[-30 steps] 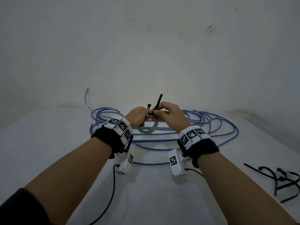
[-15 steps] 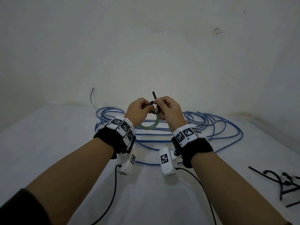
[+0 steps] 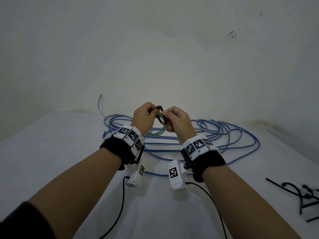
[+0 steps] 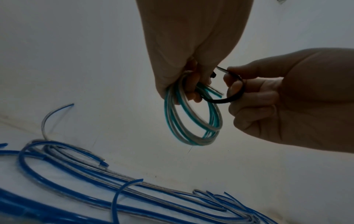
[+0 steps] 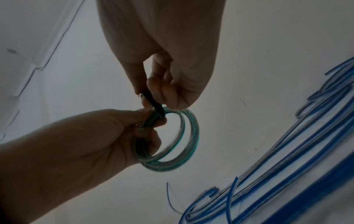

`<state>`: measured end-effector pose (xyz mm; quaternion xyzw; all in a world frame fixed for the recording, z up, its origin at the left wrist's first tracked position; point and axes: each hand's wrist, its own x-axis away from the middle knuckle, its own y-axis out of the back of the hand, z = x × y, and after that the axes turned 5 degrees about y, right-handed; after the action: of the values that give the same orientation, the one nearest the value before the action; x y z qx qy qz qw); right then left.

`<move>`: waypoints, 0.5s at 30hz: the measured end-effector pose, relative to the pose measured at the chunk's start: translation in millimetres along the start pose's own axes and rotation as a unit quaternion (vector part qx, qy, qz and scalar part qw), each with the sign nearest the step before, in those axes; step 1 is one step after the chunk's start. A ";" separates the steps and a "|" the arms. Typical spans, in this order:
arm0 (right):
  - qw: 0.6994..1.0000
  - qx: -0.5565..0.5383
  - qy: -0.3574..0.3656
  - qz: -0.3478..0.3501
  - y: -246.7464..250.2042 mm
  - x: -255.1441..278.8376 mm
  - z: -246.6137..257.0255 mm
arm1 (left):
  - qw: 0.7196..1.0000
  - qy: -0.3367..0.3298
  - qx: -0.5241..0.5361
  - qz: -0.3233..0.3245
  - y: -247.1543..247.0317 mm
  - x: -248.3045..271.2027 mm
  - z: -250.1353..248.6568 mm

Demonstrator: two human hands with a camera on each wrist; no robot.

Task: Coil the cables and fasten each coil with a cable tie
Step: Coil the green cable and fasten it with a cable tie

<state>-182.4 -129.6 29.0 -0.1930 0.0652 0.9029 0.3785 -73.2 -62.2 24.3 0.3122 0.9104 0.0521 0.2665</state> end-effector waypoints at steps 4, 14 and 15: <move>1.000 0.001 -0.013 -0.010 0.7 -1.4 -0.7 | 1.000 -0.013 -0.002 -0.011 1.3 -0.3 2.6; 1.000 0.003 -0.018 0.007 -0.3 -2.8 -0.2 | 0.999 -0.041 -0.022 0.002 1.9 -1.9 5.9; 1.000 0.003 -0.021 0.008 -0.3 -2.7 0.0 | 0.999 -0.038 -0.020 0.003 1.8 -1.8 6.0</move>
<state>-180.4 -131.2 30.1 -0.1726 0.0617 0.9094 0.3734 -68.0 -62.3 20.4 0.3115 0.8973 0.0588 0.3072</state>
